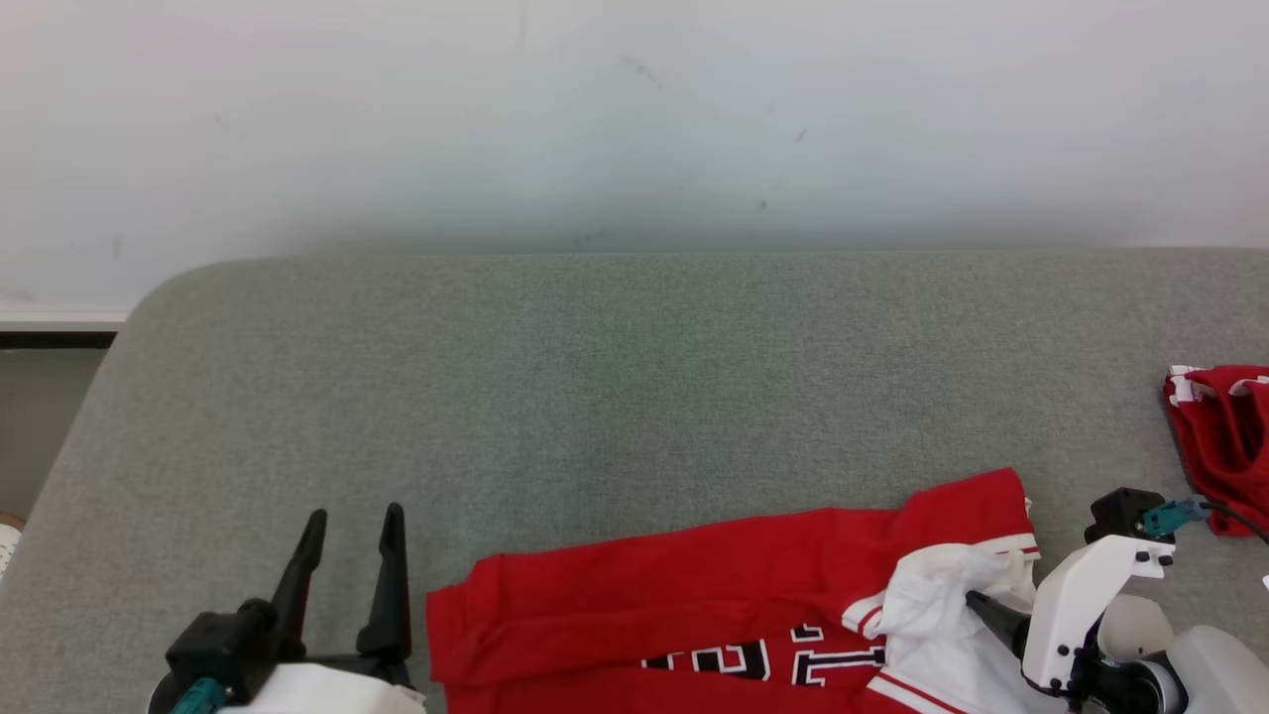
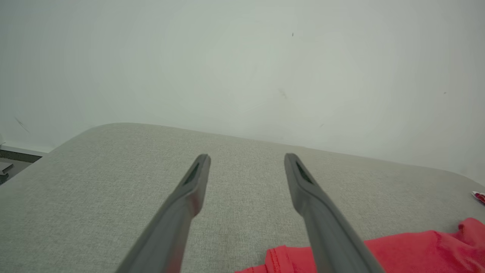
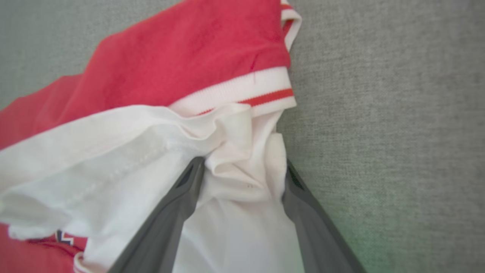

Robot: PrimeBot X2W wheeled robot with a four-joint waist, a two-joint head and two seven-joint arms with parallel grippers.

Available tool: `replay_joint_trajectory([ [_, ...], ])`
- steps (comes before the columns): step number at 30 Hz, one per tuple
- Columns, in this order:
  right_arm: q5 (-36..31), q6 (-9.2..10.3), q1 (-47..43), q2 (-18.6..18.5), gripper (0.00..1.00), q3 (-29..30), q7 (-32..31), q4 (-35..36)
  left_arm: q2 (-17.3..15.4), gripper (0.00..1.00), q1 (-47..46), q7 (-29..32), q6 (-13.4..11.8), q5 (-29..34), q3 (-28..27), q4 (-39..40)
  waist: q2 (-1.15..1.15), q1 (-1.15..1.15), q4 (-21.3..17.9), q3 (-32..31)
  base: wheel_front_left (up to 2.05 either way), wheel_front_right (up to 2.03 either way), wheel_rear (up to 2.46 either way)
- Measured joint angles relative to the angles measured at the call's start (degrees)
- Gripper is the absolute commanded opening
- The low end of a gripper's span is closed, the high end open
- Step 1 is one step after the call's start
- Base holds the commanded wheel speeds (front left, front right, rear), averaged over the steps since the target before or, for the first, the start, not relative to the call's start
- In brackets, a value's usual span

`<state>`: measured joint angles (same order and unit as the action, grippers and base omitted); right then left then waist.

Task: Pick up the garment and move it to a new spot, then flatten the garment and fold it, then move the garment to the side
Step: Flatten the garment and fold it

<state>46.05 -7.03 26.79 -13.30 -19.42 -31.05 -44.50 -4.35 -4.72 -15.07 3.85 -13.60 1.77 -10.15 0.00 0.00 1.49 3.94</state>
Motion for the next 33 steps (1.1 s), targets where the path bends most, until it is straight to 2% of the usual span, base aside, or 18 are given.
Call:
replay_joint_trajectory([
  [2, 0.48, 0.00, 0.09, 0.00, 1.00, -0.44, -1.07, 0.20, 0.18, 1.00, 0.00, 0.00, 0.19, 0.01, -0.27, -0.36, 0.00, 0.00, 0.20, -0.10, 0.00, 0.00, 0.00],
  [4, 0.77, 0.00, 0.22, -0.02, 0.44, -0.68, -1.85, 0.38, 0.27, 1.00, 0.00, -0.01, 0.42, 0.10, -0.45, -0.78, 0.00, 0.00, 0.35, -0.20, 0.00, 0.00, 0.00],
  [6, 0.83, 0.00, 0.26, -0.16, 0.00, -0.87, -1.83, 0.58, 0.44, 1.00, -0.01, -0.01, 0.66, 0.10, -0.43, -1.03, 0.00, 0.00, 0.45, -0.21, 0.00, 0.00, 0.00],
  [11, 1.43, -0.23, 0.65, 0.32, 0.00, -1.69, -1.41, 1.29, 0.75, 1.00, -0.10, -0.01, 0.92, 0.16, -0.77, -1.40, 0.00, 0.00, 0.50, -0.13, 0.00, 0.00, 0.00],
  [17, 1.55, -0.45, 0.96, -1.07, 0.00, -2.05, 0.41, 2.76, 1.03, 1.00, -0.11, 0.00, 1.23, 0.59, -1.60, -1.42, 0.00, 0.00, -0.32, -0.07, 0.00, 0.00, 0.00],
  [28, -0.83, -0.45, 2.30, -8.51, 0.00, 2.83, 2.82, 5.09, 1.32, 1.00, -0.04, 0.00, 1.68, 1.46, -2.19, -1.05, 0.00, 0.00, -2.70, -0.38, 0.00, 0.00, 0.00],
  [33, -1.14, -0.45, 1.39, -9.18, 0.00, 4.60, 2.60, 10.02, 1.42, 1.00, 0.15, 0.00, 1.68, 1.51, -2.19, -0.81, 0.00, 0.01, -3.45, -0.66, 0.00, 0.00, 0.00],
])
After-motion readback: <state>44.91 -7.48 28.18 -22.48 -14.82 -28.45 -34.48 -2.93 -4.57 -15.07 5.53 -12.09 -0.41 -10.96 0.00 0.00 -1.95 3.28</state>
